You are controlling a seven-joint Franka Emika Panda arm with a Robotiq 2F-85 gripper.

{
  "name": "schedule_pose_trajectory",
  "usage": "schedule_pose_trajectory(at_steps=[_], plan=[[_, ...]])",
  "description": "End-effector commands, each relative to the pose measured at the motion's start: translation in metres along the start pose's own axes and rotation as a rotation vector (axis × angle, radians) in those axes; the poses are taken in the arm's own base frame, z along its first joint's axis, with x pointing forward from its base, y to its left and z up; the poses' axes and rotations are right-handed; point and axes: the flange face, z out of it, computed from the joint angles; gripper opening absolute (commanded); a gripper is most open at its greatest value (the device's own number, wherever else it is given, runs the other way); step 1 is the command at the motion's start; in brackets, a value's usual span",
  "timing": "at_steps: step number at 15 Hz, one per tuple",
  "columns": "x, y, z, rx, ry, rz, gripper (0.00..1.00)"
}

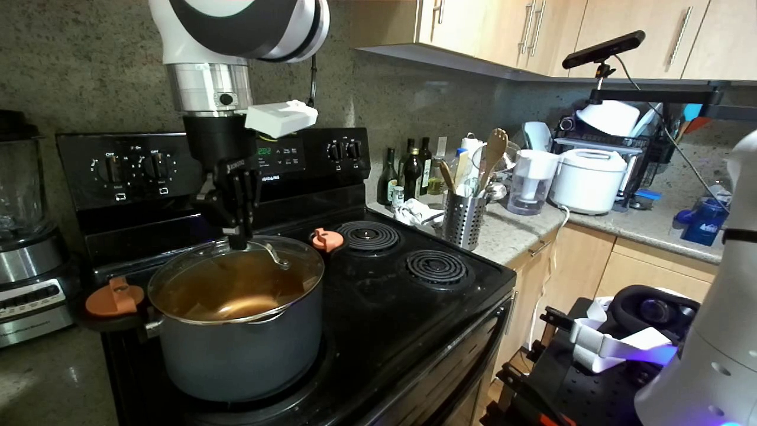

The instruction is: Uncover the pot and put the lid on the stovetop

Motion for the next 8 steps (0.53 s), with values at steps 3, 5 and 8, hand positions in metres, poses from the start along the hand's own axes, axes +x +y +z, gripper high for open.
schedule_pose_trajectory(at_steps=[3,5,8], plan=[[-0.005,-0.004,-0.013,0.023,0.029,-0.009,0.04],[-0.007,-0.005,-0.017,0.025,0.029,-0.007,0.04],[-0.01,-0.007,-0.025,0.031,0.031,-0.004,0.04]])
